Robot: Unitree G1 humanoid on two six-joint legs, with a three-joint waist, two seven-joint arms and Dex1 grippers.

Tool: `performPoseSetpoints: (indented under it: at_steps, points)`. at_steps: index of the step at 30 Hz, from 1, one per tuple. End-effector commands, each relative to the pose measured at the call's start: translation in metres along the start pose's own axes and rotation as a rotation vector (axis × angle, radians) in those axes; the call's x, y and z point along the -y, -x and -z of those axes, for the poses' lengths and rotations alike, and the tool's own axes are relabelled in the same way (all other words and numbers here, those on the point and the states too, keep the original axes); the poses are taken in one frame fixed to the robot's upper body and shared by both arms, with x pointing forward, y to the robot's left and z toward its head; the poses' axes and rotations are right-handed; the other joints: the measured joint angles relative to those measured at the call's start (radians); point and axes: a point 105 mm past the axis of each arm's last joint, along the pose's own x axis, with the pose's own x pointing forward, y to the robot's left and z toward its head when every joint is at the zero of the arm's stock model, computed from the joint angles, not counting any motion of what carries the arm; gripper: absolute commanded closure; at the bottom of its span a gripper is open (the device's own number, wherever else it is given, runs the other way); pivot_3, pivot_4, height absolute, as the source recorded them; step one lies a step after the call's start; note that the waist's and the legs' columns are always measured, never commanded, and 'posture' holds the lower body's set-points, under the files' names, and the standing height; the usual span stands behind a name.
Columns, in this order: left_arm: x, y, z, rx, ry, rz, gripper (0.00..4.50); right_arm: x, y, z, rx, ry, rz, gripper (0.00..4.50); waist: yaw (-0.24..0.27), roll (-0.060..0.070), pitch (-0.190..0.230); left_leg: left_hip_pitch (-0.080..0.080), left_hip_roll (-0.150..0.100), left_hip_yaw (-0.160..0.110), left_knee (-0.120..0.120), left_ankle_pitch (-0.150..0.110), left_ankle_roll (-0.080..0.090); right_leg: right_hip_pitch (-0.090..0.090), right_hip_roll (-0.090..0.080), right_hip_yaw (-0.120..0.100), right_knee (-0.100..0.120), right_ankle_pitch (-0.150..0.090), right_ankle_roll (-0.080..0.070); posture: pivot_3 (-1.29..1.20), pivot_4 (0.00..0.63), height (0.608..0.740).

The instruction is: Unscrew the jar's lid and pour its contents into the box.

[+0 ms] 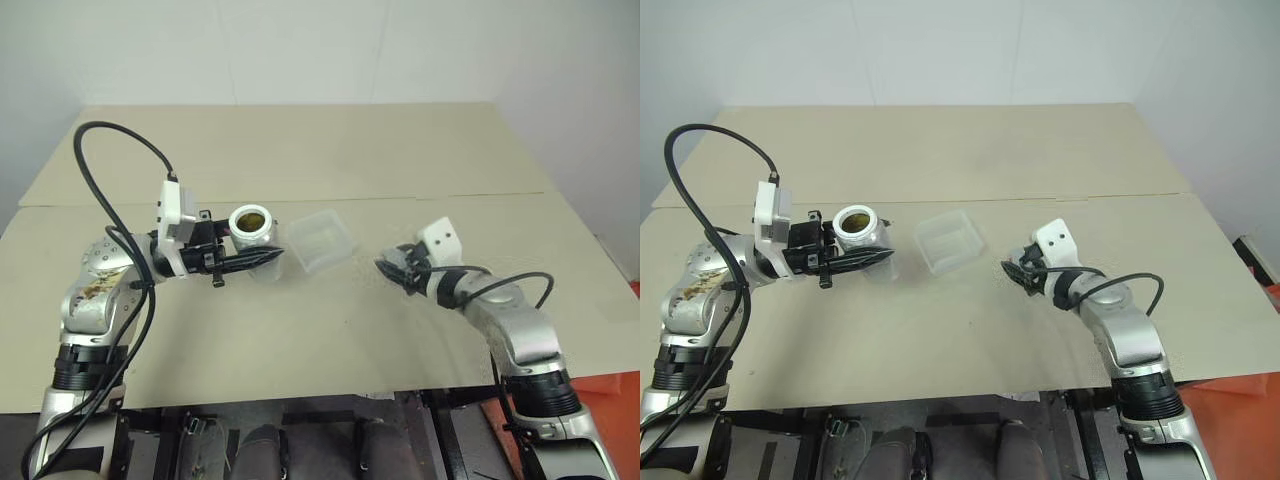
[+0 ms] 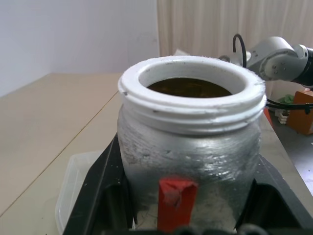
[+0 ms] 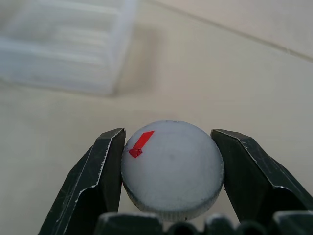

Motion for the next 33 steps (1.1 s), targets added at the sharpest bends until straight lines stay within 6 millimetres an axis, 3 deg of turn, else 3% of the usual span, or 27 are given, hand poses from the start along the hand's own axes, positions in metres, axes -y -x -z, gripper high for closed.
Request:
performPoseSetpoints:
  at_steps: [1, 4, 5, 9, 12, 16, 18, 20, 23, 28, 33]
  points:
    - [-0.001, 0.001, -0.014, 0.013, -0.055, -0.008, 2.51, -0.007, 0.002, -0.005, 0.041, 0.051, -0.036, 1.02, 0.001, 0.000, 0.000, 0.000, 0.000, 0.000, 0.000, 0.000, 0.000, 0.000, 0.000, 0.000, 0.000, 0.000, 0.000, 0.00, 0.150, 0.740]
    - [0.000, 0.001, -0.012, -0.010, -0.078, -0.005, 2.51, -0.014, 0.009, -0.010, 0.061, 0.088, -0.107, 0.13, 0.002, 0.000, 0.000, 0.000, 0.000, 0.000, 0.000, 0.000, 0.000, 0.000, 0.000, 0.000, 0.000, 0.000, 0.000, 0.00, 0.150, 0.740]
    - [0.000, 0.001, -0.012, -0.017, -0.086, -0.001, 2.51, -0.015, 0.012, -0.014, 0.072, 0.100, -0.125, 0.06, 0.002, 0.000, 0.000, -0.001, 0.000, 0.000, 0.000, 0.000, 0.000, 0.000, 0.000, 0.000, 0.000, 0.000, 0.000, 0.00, 0.150, 0.740]
    - [-0.005, 0.003, -0.016, -0.010, -0.110, -0.027, 2.51, -0.022, 0.038, -0.050, 0.147, 0.180, -0.285, 0.06, 0.005, 0.000, 0.000, 0.000, 0.000, 0.000, 0.000, 0.000, 0.001, 0.000, 0.000, 0.000, 0.000, 0.000, 0.000, 0.00, 0.150, 0.740]
    - [-0.010, 0.001, -0.018, -0.008, -0.125, -0.050, 2.51, -0.026, 0.045, -0.059, 0.155, 0.212, -0.336, 0.06, 0.005, 0.000, 0.000, 0.001, 0.000, -0.001, 0.000, -0.002, 0.003, 0.001, 0.000, 0.000, 0.000, 0.000, 0.000, 0.00, 0.150, 0.740]
    - [-0.024, -0.008, -0.014, -0.061, -0.230, -0.131, 2.51, -0.031, 0.054, -0.085, 0.138, 0.192, -0.438, 0.06, 0.005, 0.000, 0.000, 0.001, 0.000, -0.001, 0.001, -0.002, 0.003, 0.002, 0.000, 0.000, 0.000, 0.000, 0.000, 0.00, 0.150, 0.740]
    - [-0.045, -0.018, -0.009, -0.127, -0.351, -0.252, 2.51, -0.035, 0.057, -0.106, 0.145, 0.159, -0.486, 0.06, 0.007, 0.000, 0.000, 0.002, 0.000, 0.000, 0.001, -0.002, 0.003, 0.002, 0.000, 0.000, 0.000, 0.000, 0.000, 0.00, 0.150, 0.740]
    - [-0.076, -0.032, -0.004, -0.258, -0.608, -0.409, 2.51, -0.038, 0.059, -0.122, 0.155, 0.149, -0.525, 0.06, 0.014, 0.000, 0.000, 0.001, -0.001, 0.000, 0.001, -0.002, 0.004, 0.002, 0.000, 0.000, 0.000, 0.001, -0.001, 0.00, 0.150, 0.740]
    - [-0.097, -0.054, -0.007, -0.361, -1.069, -0.444, 2.51, -0.043, 0.060, -0.129, 0.143, 0.157, -0.562, 0.06, 0.029, 0.000, 0.000, 0.001, -0.001, -0.001, 0.001, -0.003, 0.006, 0.003, 0.000, -0.001, -0.002, 0.002, -0.001, 0.00, 0.150, 0.740]
    - [-0.097, -0.085, -0.015, -0.377, -1.718, -0.256, 2.51, -0.046, 0.063, -0.125, 0.112, 0.191, -0.578, 0.06, 0.037, 0.000, 0.000, -0.008, -0.002, 0.000, 0.002, -0.002, 0.004, -0.001, -0.001, -0.003, -0.003, 0.004, 0.002, 0.00, 0.150, 0.740]
    - [-0.088, -0.109, -0.002, -0.290, -2.158, -0.130, 2.51, -0.048, 0.063, -0.128, 0.126, 0.204, -0.576, 0.06, 0.041, 0.000, 0.000, -0.009, -0.002, 0.001, 0.000, -0.002, 0.004, -0.002, -0.001, -0.003, -0.005, 0.002, 0.005, 0.00, 0.150, 0.740]
